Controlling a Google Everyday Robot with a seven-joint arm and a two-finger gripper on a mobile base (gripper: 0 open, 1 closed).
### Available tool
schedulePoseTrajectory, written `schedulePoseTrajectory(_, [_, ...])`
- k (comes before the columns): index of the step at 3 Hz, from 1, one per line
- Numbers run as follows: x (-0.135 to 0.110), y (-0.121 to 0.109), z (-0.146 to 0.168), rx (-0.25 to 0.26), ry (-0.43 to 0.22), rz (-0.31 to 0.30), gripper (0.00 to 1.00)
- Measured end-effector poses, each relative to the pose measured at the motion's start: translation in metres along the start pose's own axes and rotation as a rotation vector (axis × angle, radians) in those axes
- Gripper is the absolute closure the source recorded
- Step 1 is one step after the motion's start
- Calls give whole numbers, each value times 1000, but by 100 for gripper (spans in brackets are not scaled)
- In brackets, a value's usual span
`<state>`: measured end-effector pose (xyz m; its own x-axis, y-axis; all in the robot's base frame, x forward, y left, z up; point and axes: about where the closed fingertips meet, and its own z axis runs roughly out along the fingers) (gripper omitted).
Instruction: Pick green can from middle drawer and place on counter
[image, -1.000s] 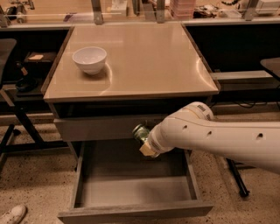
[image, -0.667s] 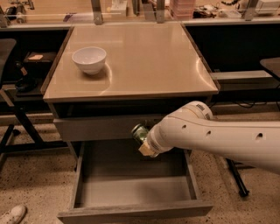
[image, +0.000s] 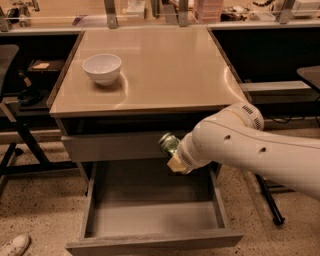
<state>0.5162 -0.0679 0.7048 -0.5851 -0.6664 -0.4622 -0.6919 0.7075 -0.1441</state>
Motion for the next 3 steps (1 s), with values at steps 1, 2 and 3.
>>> schedulePoseTrajectory(1, [-14,-8,-45,81,-28,-19,100])
schedulePoseTrajectory(2, [-36,-22,-78,155,-48,-52,100])
schedulePoseTrajectory(3, [-67,-38,-108,224,-78,-96,100])
